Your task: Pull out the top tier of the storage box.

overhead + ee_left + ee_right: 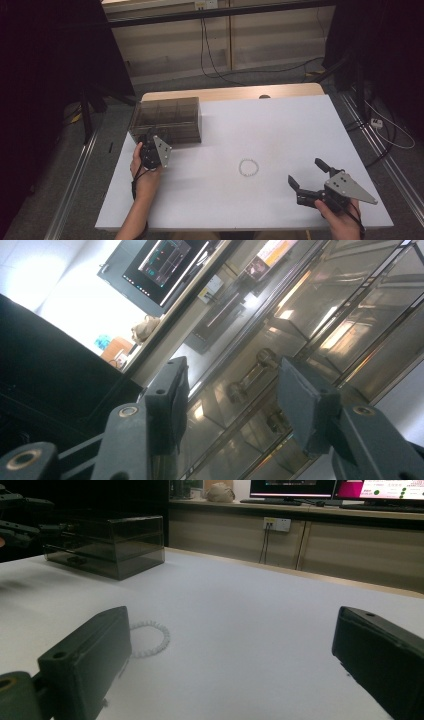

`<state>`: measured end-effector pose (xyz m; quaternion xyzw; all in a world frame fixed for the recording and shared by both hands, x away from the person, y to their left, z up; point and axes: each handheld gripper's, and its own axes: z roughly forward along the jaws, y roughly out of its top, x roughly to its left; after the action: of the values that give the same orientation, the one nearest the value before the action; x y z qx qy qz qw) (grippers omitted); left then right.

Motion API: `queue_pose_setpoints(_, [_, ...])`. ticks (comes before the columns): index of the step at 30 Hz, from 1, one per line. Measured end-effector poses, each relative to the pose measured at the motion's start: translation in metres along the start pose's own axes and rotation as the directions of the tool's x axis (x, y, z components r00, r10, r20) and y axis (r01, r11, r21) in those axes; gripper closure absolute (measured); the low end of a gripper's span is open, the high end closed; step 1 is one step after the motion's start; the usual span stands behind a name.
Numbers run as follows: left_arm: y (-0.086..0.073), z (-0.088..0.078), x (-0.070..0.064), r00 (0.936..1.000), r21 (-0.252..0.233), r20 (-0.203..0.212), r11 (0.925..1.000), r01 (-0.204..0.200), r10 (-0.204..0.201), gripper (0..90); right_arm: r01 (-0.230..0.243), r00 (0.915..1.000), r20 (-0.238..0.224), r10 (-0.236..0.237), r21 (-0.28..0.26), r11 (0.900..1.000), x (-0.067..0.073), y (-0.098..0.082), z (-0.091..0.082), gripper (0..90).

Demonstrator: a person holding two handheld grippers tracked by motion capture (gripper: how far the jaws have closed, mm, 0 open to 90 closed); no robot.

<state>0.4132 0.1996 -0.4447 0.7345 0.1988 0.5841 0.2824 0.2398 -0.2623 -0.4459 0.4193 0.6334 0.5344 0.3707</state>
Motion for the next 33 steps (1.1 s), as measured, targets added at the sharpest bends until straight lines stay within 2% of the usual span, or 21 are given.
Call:
queue_pose_setpoints(12, [-0.005, 0.001, -0.002, 0.9999, 0.006, -0.001, 0.9999, -0.015, 0.015, 49.4, 0.001, 1.0, 0.0, -0.001, 0.0, 1.0, 0.0, 0.0, 0.0, 2.0])
queue_pose_setpoints(14, [-0.005, 0.001, -0.002, 0.9996, 0.004, 0.003, 0.9996, -0.03, 0.03, 49.8, 0.002, 1.0, 0.0, -0.002, -0.001, 1.0, 0.0, 0.0, 0.0, 2.0])
queue_pose_setpoints(22, [-0.002, 0.002, -0.006, 0.999, -0.002, 0.007, 0.999, -0.045, 0.045, 51.5, -0.002, 1.0, -0.002, 0.002, -0.004, 1.0, 0.001, 0.001, 0.0, 2.0])
queue_pose_setpoints(27, [-0.002, 0.003, -0.007, 0.9983, -0.01, 0.011, 0.9983, -0.057, 0.057, 55.0, -0.007, 1.0, -0.002, 0.007, -0.003, 1.0, 0.0, 0.0, 0.0, 2.0])
queue_pose_setpoints(29, [-0.001, 0.004, -0.009, 0.9968, -0.014, 0.014, 0.9968, -0.079, 0.079, 56.5, -0.007, 1.0, -0.001, 0.007, -0.005, 1.0, 0.0, 0.001, 0.0, 2.1])
queue_pose_setpoints(33, [-0.001, 0.005, -0.011, 0.9962, -0.011, 0.017, 0.9962, -0.086, 0.086, 57.9, -0.005, 1.0, -0.005, 0.005, -0.004, 1.0, 0.0, 0.001, 0.0, 2.1])
